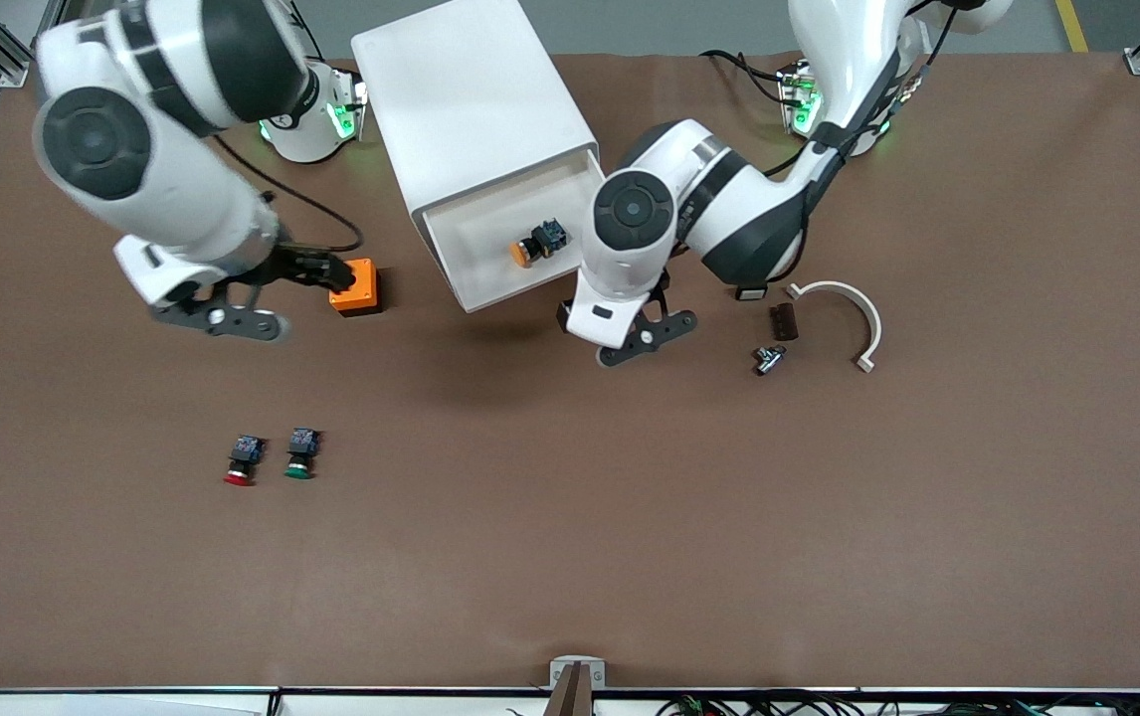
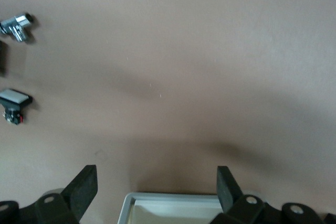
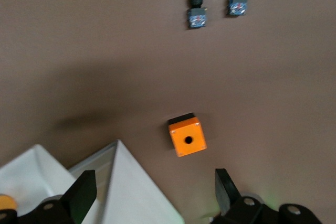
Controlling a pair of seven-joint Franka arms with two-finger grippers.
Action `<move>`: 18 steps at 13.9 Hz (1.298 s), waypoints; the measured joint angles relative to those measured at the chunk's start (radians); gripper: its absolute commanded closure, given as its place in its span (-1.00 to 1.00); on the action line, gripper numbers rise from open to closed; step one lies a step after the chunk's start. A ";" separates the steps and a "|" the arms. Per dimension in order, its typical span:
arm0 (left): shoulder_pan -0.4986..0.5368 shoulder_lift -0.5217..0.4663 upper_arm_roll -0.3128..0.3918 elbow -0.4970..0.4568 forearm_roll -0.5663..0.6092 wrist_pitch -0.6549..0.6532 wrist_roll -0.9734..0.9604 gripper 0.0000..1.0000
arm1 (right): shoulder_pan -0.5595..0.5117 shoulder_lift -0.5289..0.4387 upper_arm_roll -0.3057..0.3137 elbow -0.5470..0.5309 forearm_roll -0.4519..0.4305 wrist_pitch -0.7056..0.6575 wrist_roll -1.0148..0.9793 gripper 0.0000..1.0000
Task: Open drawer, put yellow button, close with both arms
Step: 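Push the drawer shut with the left gripper while the right gripper returns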
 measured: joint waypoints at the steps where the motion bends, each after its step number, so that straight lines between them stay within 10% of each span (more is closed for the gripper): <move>1: -0.018 0.000 0.000 -0.004 0.000 0.001 -0.006 -0.99 | -0.038 -0.007 -0.001 0.001 -0.004 -0.022 -0.066 -1.00; 18: -0.170 0.017 -0.001 -0.020 -0.185 0.013 -0.112 -0.99 | -0.372 -0.015 -0.002 0.059 -0.070 -0.143 -0.523 -1.00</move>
